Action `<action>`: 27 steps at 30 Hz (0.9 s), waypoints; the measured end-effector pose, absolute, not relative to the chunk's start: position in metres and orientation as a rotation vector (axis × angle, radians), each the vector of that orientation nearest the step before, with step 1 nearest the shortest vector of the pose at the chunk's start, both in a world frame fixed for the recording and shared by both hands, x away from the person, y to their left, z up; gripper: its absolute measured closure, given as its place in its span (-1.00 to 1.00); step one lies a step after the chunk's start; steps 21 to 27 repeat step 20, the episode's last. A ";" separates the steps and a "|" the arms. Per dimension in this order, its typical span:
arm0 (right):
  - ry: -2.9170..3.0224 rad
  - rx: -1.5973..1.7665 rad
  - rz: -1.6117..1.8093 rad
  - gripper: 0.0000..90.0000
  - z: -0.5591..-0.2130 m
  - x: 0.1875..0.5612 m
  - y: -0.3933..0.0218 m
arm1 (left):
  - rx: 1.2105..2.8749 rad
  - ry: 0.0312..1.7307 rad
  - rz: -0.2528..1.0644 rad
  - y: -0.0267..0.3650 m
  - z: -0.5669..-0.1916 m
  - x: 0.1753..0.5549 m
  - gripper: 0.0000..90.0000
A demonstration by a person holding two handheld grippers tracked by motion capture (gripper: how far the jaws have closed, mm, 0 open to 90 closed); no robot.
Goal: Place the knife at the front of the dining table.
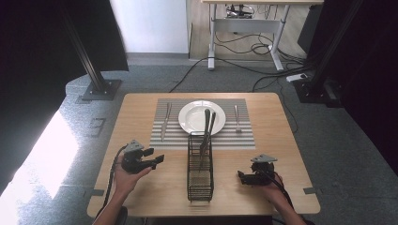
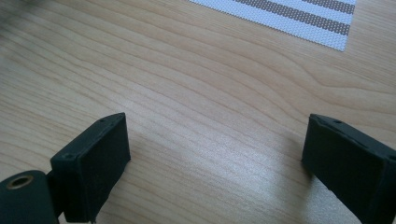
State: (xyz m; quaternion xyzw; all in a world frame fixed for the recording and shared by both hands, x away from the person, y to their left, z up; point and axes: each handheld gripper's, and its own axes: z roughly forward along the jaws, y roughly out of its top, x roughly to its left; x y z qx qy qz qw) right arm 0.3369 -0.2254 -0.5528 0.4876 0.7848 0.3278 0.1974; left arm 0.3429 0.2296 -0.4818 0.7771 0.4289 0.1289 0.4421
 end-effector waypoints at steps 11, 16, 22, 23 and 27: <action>2.199 1.365 0.916 -0.83 -0.553 0.336 -0.226 | 1.947 1.063 0.327 0.231 -0.485 0.347 -0.14; 2.199 1.365 0.916 -0.83 -0.553 0.336 -0.226 | 1.959 1.064 0.328 0.230 -0.487 0.348 -0.14; 2.198 1.364 0.918 -0.83 -0.553 0.336 -0.226 | 1.959 1.065 0.327 0.230 -0.487 0.349 -0.14; 2.198 1.364 0.918 -0.83 -0.553 0.336 -0.226 | 1.959 1.065 0.327 0.230 -0.487 0.349 -0.14; 2.198 1.364 0.918 -0.83 -0.553 0.336 -0.226 | 1.959 1.065 0.327 0.230 -0.487 0.349 -0.14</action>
